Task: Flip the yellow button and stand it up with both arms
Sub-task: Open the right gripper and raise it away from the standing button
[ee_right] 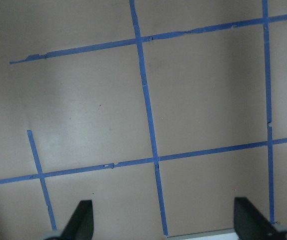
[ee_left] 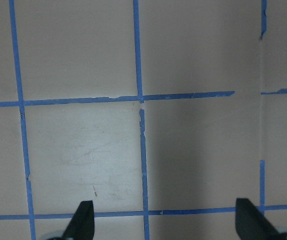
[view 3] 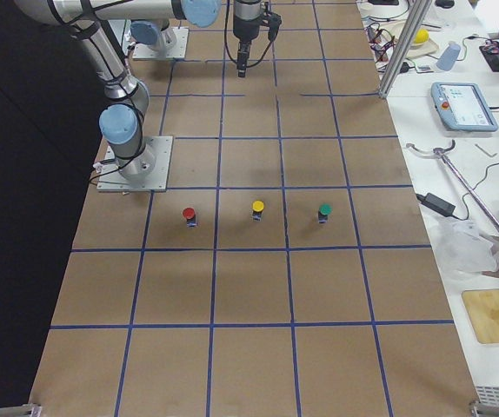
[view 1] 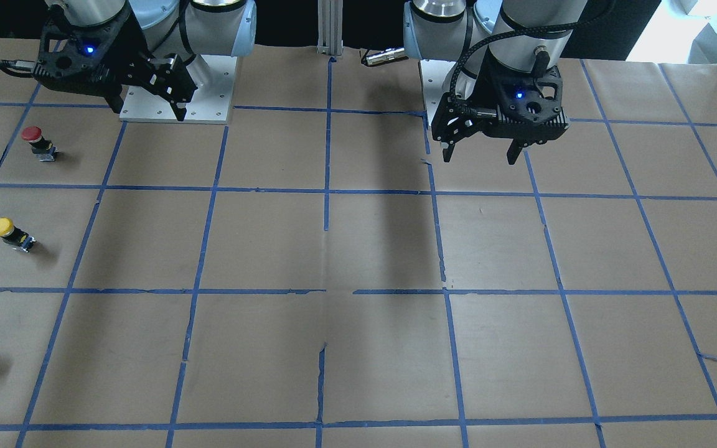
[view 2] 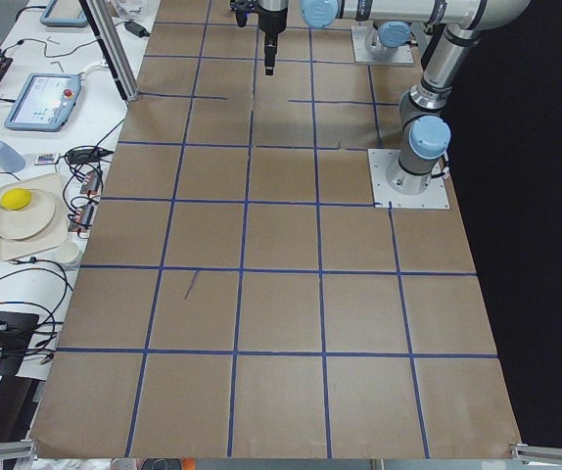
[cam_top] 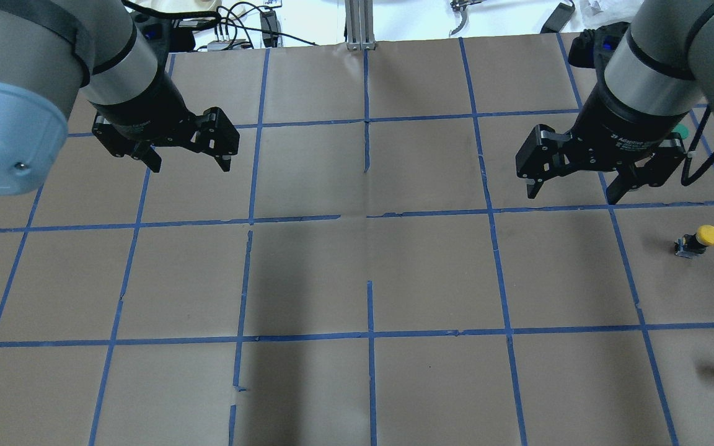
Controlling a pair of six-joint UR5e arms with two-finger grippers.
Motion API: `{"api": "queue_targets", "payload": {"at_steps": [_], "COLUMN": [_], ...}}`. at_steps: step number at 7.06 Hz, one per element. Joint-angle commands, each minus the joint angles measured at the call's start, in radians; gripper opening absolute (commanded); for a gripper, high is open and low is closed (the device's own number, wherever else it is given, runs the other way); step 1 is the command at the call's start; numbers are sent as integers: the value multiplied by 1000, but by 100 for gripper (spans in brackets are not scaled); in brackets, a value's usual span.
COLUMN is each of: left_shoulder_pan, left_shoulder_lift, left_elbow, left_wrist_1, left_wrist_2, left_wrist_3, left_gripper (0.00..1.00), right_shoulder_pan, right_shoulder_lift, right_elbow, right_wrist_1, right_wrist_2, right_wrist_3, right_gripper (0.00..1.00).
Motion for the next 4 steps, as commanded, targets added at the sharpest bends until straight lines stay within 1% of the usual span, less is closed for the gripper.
{"api": "queue_targets", "payload": {"at_steps": [1,3,4], "left_shoulder_pan": [0,0,0], "left_shoulder_lift": [0,0,0], "left_elbow": [-1,1,1], "left_wrist_1": [0,0,0], "left_wrist_2": [0,-1,-1], "left_wrist_3": [0,0,0], "left_gripper": [100,100,100], "right_shoulder_pan": [3,-1,-3], "right_shoulder_lift": [1,1,1], "right_elbow": [0,3,3], "right_wrist_1": [-4,-4,-6], "right_wrist_2": [-1,8,-3], "right_wrist_3": [-7,-7,-8], "right_gripper": [100,100,100]}}
